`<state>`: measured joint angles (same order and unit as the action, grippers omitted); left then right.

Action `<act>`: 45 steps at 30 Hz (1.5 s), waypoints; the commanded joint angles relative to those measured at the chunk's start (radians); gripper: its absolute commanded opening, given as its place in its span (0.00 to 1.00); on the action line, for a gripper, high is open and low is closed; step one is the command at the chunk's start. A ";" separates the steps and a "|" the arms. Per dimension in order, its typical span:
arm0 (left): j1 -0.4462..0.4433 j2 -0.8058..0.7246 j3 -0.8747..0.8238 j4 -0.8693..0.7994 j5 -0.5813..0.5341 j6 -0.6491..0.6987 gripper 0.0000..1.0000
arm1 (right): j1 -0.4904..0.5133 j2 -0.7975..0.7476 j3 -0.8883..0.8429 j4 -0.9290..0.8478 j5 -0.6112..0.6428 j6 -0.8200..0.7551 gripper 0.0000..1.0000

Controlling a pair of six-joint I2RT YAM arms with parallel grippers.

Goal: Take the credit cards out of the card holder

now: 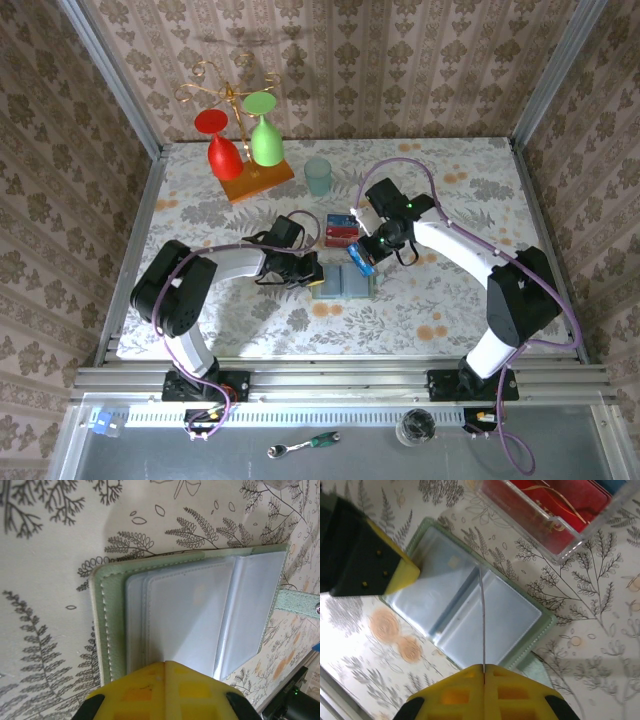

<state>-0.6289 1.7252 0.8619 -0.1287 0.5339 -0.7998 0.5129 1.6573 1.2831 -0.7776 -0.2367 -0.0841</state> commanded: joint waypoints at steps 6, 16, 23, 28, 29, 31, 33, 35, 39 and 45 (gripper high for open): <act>0.013 -0.092 -0.058 -0.028 -0.032 -0.010 0.00 | 0.013 0.099 0.198 -0.220 0.129 -0.436 0.00; 0.063 -0.198 -0.136 -0.060 -0.048 -0.003 0.00 | 0.010 0.296 0.515 -0.333 0.170 -0.599 0.00; 0.100 -0.231 -0.178 -0.067 -0.043 0.005 0.00 | -0.007 0.450 0.731 -0.388 0.171 -0.634 0.00; 0.119 -0.223 -0.178 -0.062 -0.034 0.009 0.00 | -0.019 0.534 0.851 -0.414 0.180 -0.656 0.00; 0.123 -0.221 -0.178 -0.061 -0.032 0.008 0.00 | -0.020 0.550 0.874 -0.422 0.182 -0.660 0.00; 0.131 -0.216 -0.177 -0.058 -0.029 0.010 0.00 | -0.024 0.576 0.911 -0.434 0.185 -0.670 0.00; 0.139 -0.209 -0.176 -0.057 -0.025 0.013 0.00 | -0.029 0.601 0.958 -0.445 0.189 -0.677 0.00; 0.147 -0.198 -0.172 -0.057 -0.018 0.017 0.00 | -0.033 0.629 0.997 -0.457 0.191 -0.684 0.00; 0.161 -0.184 -0.161 -0.061 -0.010 0.026 0.00 | -0.034 0.663 1.027 -0.462 0.200 -0.708 0.00; 0.166 -0.166 -0.152 -0.060 -0.001 0.031 0.00 | -0.037 0.695 1.029 -0.436 0.229 -0.744 0.00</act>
<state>-0.4694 1.5444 0.6876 -0.1738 0.5121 -0.7918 0.4808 2.3264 2.2822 -1.1866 -0.0479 -0.7872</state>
